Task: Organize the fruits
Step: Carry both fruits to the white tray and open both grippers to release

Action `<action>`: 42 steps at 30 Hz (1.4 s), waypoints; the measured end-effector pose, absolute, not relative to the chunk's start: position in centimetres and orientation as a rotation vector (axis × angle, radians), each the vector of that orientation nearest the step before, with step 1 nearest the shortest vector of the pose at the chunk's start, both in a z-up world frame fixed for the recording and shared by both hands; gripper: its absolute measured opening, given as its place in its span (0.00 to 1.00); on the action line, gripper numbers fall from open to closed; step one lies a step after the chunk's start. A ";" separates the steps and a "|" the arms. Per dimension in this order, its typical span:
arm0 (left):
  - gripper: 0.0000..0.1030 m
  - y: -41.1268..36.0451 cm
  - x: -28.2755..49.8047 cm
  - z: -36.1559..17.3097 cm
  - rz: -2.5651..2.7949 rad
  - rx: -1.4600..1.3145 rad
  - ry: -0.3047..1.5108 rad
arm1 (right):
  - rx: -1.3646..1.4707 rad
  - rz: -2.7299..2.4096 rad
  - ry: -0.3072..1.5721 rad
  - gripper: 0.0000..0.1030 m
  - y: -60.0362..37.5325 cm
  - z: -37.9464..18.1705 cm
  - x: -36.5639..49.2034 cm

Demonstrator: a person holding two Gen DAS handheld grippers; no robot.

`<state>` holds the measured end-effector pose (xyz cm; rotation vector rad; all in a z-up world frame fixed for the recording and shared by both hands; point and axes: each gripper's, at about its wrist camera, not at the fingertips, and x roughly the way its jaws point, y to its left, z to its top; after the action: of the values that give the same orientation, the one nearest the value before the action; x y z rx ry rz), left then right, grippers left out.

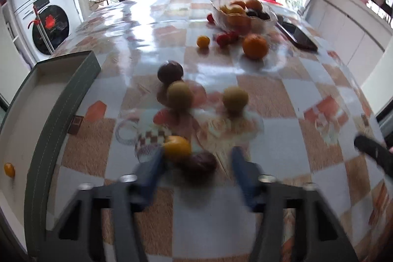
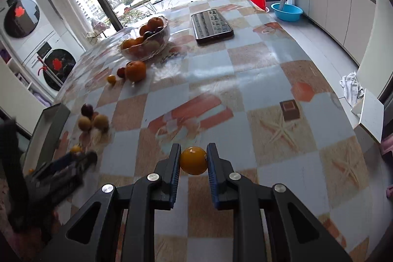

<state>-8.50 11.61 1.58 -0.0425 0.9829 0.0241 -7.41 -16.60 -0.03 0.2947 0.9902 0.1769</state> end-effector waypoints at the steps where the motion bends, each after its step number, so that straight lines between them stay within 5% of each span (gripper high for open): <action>1: 0.28 11.8 -8.5 1.7 0.017 -0.044 0.987 | 0.287 0.183 0.988 0.23 -16.3 0.1 -8.0; 26: 0.27 22.7 -15.8 6.6 0.041 -0.103 0.877 | 0.156 0.354 1.026 0.23 -6.4 1.8 -12.5; 42: 0.27 33.9 -16.2 4.4 0.281 -0.163 0.863 | 0.102 0.674 1.027 0.23 11.4 5.5 -9.9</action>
<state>-16.16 33.94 4.44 -0.1625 0.8627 0.2809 -9.90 11.41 5.49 0.1021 1.0272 0.6736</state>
